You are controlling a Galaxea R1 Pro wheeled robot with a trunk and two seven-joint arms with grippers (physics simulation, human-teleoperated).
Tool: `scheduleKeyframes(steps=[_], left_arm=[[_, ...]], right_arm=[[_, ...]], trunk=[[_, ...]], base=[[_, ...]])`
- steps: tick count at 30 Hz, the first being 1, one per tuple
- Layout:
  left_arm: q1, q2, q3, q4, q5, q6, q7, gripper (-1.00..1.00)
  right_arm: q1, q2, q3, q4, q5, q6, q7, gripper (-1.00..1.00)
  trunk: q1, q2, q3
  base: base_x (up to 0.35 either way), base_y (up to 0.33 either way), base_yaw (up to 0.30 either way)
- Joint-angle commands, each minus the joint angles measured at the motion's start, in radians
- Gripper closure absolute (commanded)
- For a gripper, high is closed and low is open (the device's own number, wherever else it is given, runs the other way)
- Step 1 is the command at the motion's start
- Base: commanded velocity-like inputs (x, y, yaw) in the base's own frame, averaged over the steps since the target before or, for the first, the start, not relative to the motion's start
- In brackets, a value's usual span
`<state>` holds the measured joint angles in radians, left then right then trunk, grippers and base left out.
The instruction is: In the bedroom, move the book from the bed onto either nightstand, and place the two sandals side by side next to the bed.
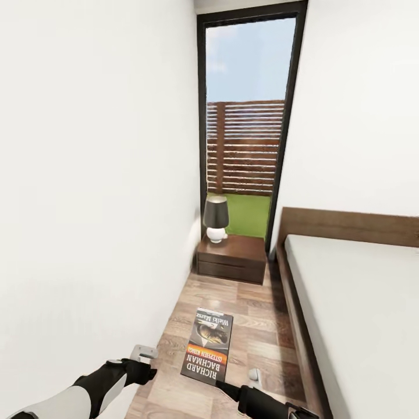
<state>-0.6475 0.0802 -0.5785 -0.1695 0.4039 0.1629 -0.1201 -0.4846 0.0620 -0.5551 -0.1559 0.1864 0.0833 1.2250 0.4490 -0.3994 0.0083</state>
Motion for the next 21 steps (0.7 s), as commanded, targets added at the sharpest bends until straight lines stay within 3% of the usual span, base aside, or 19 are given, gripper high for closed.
scheduleKeyframes(steps=[1,21], left_arm=[[0.000,0.001,-0.006,-0.002,0.010,0.006,-0.001,-1.00],[0.011,0.000,-0.007,-0.002,0.010,0.006,-0.001,-1.00]], right_arm=[[0.000,0.001,-0.011,-0.002,0.007,0.009,0.004,1.00],[0.000,0.001,-0.011,-0.002,0.007,0.009,0.004,1.00]], trunk=[[0.001,-0.001,0.001],[0.001,-0.001,0.004]], base=[[0.338,0.005,-0.150],[0.319,-0.070,-0.032]])
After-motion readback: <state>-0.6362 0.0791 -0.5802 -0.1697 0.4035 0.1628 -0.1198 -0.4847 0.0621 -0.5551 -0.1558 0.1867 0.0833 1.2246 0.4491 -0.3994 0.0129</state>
